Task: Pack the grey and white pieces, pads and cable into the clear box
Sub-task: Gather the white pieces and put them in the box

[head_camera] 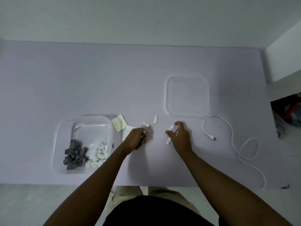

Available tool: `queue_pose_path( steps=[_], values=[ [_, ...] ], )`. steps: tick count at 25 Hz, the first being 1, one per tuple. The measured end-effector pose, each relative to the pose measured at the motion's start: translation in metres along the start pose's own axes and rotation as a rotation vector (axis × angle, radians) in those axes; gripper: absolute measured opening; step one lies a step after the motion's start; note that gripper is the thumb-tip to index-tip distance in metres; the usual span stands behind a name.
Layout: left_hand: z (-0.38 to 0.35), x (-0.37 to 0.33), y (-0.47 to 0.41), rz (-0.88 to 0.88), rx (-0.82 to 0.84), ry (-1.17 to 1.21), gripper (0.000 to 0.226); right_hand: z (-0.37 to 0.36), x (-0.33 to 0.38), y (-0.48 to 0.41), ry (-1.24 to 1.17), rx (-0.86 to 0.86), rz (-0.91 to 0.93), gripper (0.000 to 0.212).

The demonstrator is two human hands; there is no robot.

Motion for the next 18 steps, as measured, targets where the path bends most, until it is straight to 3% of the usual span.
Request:
queue_pose_path(
  steps=[3, 7, 10, 12, 14, 16, 18],
  values=[
    [-0.002, 0.001, 0.005, -0.019, -0.009, 0.022, 0.035, 0.000, 0.002, -0.003, 0.004, -0.012, 0.015, 0.038],
    [-0.003, 0.013, 0.009, 0.117, 0.017, 0.146, 0.027, 0.000, -0.002, -0.004, -0.022, -0.053, -0.008, 0.029],
    [0.008, 0.016, 0.005, 0.151, -0.063, 0.197, 0.040, -0.007, -0.016, 0.001, -0.415, 0.031, -0.386, 0.020],
    [0.020, 0.012, -0.002, 0.074, -0.173, 0.077, 0.049, -0.019, -0.013, 0.018, -0.788, 0.221, -0.673, 0.022],
    [0.027, 0.001, -0.011, -0.083, -0.265, -0.146, 0.048, -0.017, -0.003, 0.029, -0.945, 0.339, -0.726, 0.024],
    [0.025, -0.013, -0.018, -0.236, -0.315, -0.393, 0.051, -0.012, -0.005, 0.033, -0.919, 0.324, -0.717, 0.027],
    [0.022, -0.028, -0.019, -0.341, -0.382, -0.580, 0.044, -0.001, -0.023, 0.029, -0.697, 0.165, -0.617, 0.036]
  ],
)
Point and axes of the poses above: each hand's wrist, its own y-axis away from the middle knuckle, its own z-axis out of the back of the hand, x = y × z, the point moved 10 cm from there along -y, towards the middle knuckle, and after that the axes turned 15 degrees about -x, right-handed, at the moved point
